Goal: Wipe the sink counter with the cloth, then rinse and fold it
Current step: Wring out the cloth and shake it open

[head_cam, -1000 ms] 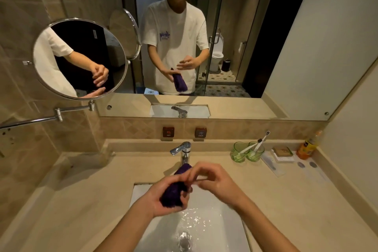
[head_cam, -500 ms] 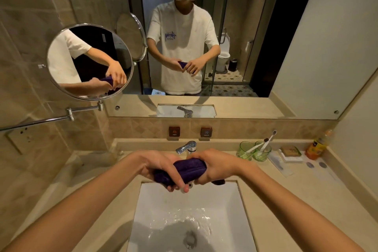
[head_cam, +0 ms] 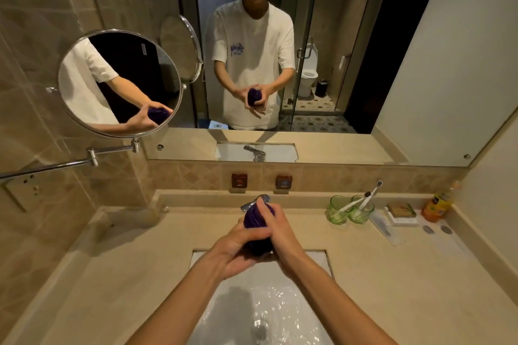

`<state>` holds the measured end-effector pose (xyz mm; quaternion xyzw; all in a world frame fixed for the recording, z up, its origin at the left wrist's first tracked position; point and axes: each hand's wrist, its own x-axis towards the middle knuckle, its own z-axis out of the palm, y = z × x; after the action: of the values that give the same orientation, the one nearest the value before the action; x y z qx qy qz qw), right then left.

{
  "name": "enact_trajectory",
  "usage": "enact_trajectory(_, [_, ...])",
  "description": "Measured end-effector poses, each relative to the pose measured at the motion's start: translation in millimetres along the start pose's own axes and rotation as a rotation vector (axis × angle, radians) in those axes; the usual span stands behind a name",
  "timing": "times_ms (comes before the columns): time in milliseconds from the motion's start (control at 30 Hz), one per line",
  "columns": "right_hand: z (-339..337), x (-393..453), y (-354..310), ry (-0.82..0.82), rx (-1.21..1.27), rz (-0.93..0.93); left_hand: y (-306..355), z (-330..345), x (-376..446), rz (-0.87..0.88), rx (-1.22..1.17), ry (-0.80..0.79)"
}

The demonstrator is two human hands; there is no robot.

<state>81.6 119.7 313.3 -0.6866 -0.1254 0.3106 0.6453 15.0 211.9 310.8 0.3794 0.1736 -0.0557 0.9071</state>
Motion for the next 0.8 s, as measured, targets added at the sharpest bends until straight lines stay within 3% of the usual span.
enact_trajectory(100, [0,3,7,-0.009,0.104,0.111,-9,-3,4,-0.008,0.043,0.087])
enact_trajectory(233, [-11,0,-2,-0.25,0.117,0.201,-4,-11,4,-0.029,0.174,0.073])
enact_trajectory(333, [-24,-6,-15,-0.332,0.075,0.163,5,-15,-2,-0.098,0.265,0.026])
enact_trajectory(400, [-39,-15,-33,-0.371,-0.109,-0.016,15,-16,-8,-0.139,0.206,-0.03])
enact_trajectory(500, [-57,-29,-58,-0.567,-0.713,-0.375,35,-10,-14,-0.189,0.143,-0.107])
enact_trajectory(567, [-63,-32,-68,-0.559,-1.182,-0.637,49,-6,-16,-0.25,0.144,-0.15])
enact_trajectory(633, [-68,-28,-72,-0.483,-1.49,-0.84,61,-3,-18,-0.344,0.121,-0.165])
enact_trajectory(733, [-70,-13,-69,-0.46,-1.688,-1.119,74,0,-20,-0.504,0.108,-0.254])
enact_trajectory(800, [-67,3,-68,-0.445,-1.557,-1.334,78,4,-20,-0.603,0.156,-0.364])
